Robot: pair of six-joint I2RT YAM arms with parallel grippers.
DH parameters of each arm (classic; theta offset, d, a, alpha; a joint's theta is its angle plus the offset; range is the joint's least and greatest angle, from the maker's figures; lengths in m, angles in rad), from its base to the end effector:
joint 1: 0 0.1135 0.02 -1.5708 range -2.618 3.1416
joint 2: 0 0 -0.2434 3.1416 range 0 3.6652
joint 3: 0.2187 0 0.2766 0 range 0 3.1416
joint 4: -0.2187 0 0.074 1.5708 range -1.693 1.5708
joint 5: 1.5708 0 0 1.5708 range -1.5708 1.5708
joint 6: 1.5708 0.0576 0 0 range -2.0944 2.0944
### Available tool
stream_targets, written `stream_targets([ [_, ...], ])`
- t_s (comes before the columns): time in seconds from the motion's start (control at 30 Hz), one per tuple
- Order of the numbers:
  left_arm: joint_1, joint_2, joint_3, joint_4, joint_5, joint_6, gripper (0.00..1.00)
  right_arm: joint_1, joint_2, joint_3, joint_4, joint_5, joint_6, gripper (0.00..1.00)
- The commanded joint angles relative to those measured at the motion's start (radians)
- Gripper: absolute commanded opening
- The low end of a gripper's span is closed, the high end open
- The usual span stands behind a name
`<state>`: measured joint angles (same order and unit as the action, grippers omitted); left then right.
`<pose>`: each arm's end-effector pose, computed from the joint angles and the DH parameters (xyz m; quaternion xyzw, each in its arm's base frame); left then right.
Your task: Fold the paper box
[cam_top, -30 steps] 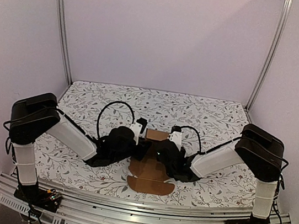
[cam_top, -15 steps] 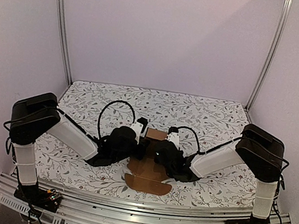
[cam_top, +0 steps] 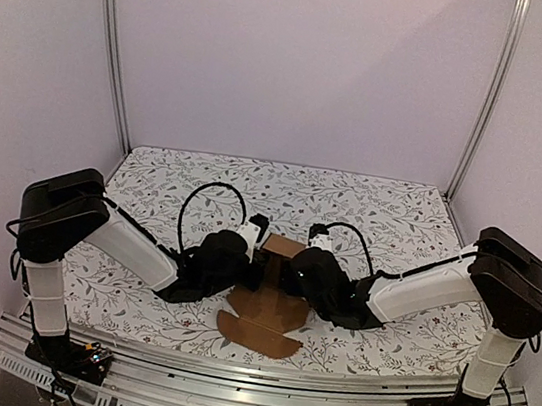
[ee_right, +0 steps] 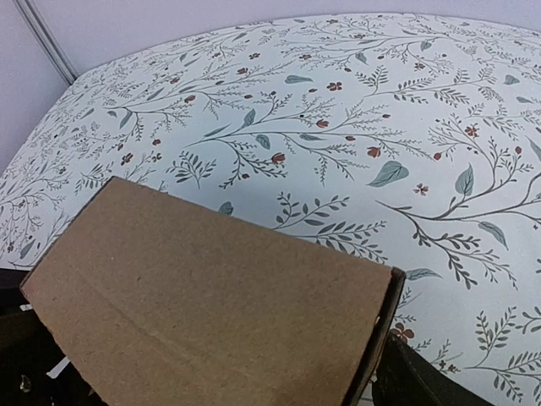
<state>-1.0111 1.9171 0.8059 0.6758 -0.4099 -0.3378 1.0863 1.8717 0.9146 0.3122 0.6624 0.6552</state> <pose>0.2271 -0.3193 0.0736 0.1694 0.8153 -0.1947 0.5183 0.2140 0.3305 0.0880 -0.0391 0.8576 0.1355 0.4946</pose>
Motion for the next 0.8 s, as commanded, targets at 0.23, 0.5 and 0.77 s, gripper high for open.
stream_targets([
  [0.23,0.000,0.006,-0.006,0.020,0.036,0.062,0.00,0.004,-0.268,-0.122,-0.176,-0.123,-0.187,0.87],
  [0.5,0.004,0.016,-0.005,0.054,0.098,0.126,0.00,-0.034,-0.464,-0.100,-0.282,-0.254,-0.372,0.86],
  [0.77,0.006,0.068,-0.018,0.178,0.177,0.221,0.00,-0.130,-0.428,0.029,-0.312,-0.491,-0.438,0.57],
])
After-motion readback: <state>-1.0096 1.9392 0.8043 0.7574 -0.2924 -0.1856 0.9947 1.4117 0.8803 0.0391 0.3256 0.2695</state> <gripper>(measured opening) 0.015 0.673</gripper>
